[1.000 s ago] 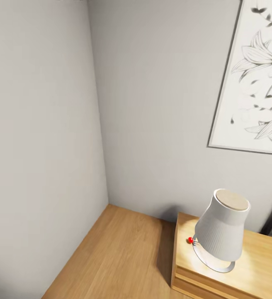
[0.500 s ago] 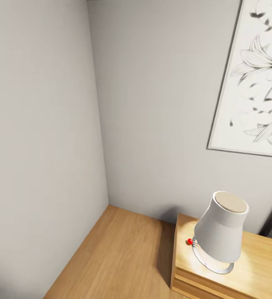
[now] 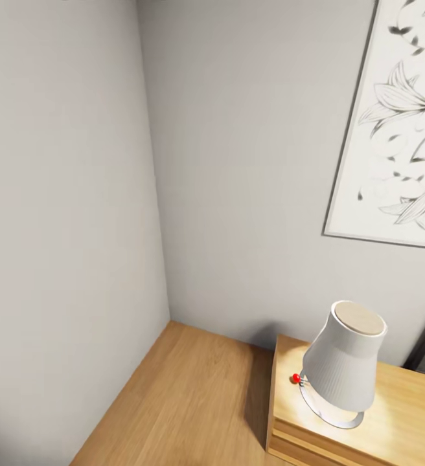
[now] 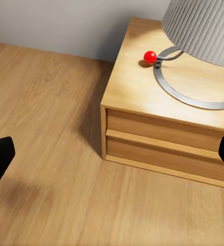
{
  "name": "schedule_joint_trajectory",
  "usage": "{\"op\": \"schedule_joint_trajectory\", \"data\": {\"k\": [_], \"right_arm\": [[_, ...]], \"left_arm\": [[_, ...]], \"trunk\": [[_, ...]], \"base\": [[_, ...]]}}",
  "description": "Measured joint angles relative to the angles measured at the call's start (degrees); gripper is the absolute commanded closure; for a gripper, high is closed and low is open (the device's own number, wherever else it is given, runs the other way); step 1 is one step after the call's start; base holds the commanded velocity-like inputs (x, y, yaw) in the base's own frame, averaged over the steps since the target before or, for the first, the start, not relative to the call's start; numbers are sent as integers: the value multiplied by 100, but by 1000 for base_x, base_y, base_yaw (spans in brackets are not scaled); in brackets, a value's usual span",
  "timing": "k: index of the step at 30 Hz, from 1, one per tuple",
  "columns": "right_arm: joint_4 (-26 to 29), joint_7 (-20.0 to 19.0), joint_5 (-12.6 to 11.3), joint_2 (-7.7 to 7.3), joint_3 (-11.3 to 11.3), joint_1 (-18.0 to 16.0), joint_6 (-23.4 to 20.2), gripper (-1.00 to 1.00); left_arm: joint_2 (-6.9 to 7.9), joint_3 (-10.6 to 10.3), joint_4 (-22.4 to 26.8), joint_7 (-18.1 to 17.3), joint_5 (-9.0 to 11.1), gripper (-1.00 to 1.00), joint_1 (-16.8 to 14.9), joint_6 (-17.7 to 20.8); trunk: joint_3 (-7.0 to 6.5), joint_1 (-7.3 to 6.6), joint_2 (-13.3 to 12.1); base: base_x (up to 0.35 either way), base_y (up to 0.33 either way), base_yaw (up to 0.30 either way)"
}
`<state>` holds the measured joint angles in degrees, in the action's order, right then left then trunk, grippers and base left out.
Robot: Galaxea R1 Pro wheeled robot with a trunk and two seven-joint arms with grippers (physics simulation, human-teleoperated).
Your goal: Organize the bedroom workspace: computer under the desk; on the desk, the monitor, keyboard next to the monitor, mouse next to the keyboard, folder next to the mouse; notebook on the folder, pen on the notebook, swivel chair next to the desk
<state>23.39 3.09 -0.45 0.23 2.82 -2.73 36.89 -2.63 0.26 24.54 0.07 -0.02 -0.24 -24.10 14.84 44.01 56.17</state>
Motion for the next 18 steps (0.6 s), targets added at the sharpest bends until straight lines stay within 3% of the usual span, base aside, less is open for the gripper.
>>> {"op": "schedule_joint_trajectory", "data": {"k": [9, 12, 15, 18], "right_arm": [[-35, 9, 14, 1, 5, -5, 20, -100], [-39, 8, 18, 1, 5, -5, 20, -100], [-41, 8, 19, 1, 5, -5, 20, -100], [-42, 8, 19, 1, 5, -5, 20, -100]], "left_arm": [[16, 35, -58, 8, 9, -100, 0, -107], [19, 141, -61, 11, 11, -100, 0, -116], [20, 369, -62, 14, 12, -100, 0, -126], [11, 754, -63, 8, 13, -100, 0, -131]], "trunk": [[-162, -198, -361], [-216, -264, -482], [-270, -330, -602], [-324, -395, -722]], "base": [[0, 0, 0], [0, 0, 0], [0, 0, 0], [0, 0, 0]]}}
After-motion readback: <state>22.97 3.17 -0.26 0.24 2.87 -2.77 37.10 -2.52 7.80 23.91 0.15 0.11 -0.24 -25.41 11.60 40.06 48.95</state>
